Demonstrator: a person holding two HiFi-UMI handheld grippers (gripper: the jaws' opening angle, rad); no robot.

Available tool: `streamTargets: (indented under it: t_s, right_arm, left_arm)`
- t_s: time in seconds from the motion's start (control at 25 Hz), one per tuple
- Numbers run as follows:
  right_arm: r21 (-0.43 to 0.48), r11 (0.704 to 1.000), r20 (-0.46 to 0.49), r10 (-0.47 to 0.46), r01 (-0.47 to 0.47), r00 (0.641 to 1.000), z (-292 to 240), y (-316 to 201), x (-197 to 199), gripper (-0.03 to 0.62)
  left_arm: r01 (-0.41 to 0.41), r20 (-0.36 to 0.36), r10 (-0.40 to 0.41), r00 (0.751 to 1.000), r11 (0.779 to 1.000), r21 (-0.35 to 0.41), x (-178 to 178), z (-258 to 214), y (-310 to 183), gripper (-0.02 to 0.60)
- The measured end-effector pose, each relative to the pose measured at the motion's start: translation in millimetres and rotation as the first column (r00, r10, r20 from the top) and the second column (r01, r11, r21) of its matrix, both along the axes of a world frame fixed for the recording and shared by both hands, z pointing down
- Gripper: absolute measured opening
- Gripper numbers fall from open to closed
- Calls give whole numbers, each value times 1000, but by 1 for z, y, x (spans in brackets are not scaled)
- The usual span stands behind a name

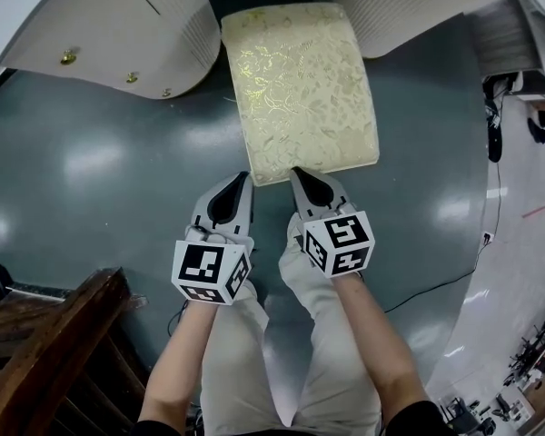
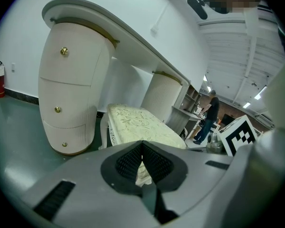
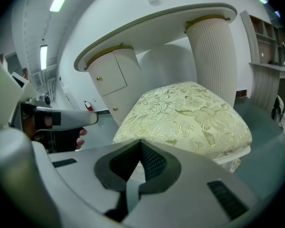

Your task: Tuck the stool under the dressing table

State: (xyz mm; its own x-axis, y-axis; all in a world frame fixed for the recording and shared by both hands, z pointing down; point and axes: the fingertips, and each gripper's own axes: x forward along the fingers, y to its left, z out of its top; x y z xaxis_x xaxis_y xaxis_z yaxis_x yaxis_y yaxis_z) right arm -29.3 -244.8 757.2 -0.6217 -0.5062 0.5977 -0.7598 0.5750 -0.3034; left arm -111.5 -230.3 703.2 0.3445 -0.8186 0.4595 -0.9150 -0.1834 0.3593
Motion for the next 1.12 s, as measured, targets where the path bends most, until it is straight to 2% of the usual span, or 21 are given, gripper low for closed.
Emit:
streamTargets:
  t_s: [0.64, 0.88, 1.12]
  right_arm:
    - [21, 999, -11, -49, 49, 999, -4, -7, -4, 12]
    - [29, 999, 2, -14, 14, 1000, -5, -8, -2, 12]
    - [35, 999, -5, -25, 25, 1000, -3, -9, 0, 12]
  left_arm:
    - [28, -3, -28, 1000, 1000, 0, 1, 1, 7, 8]
    - [35, 5, -35, 999, 999, -7, 1, 0, 26, 8]
    - [51, 7, -51, 999, 999, -8, -2, 3, 36, 9]
